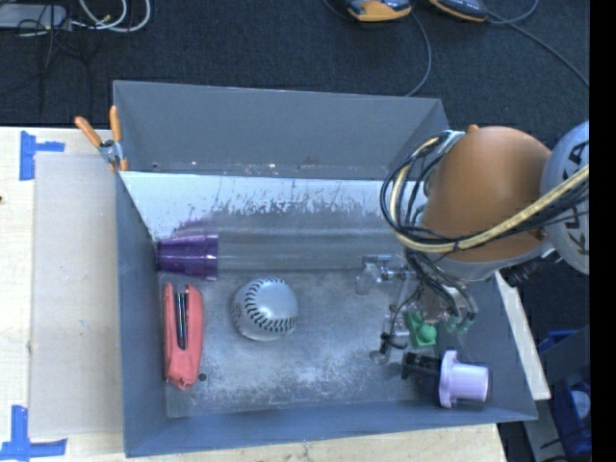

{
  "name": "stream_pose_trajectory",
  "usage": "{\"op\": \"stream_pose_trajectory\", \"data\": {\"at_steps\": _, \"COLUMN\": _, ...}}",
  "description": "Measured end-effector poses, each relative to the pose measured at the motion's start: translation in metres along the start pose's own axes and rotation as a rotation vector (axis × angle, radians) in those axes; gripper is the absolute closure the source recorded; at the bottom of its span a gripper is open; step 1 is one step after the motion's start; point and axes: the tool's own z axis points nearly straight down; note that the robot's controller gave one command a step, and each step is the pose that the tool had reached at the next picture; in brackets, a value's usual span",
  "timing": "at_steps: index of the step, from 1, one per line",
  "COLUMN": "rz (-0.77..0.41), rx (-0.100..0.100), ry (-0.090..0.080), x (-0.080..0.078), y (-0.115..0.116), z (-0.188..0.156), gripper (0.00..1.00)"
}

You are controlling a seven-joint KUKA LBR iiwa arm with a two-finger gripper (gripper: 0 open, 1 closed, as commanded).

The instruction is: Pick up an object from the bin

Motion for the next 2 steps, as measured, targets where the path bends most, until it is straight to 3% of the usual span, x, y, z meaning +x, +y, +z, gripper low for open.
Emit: {"op": "stream_pose_trajectory", "data": {"at_steps": 2, "rz": 0.007, "rx": 0.002, "ry": -0.016, "x": -0.0025, "y": 0.0056, "z": 0.0028, "gripper": 0.0}}
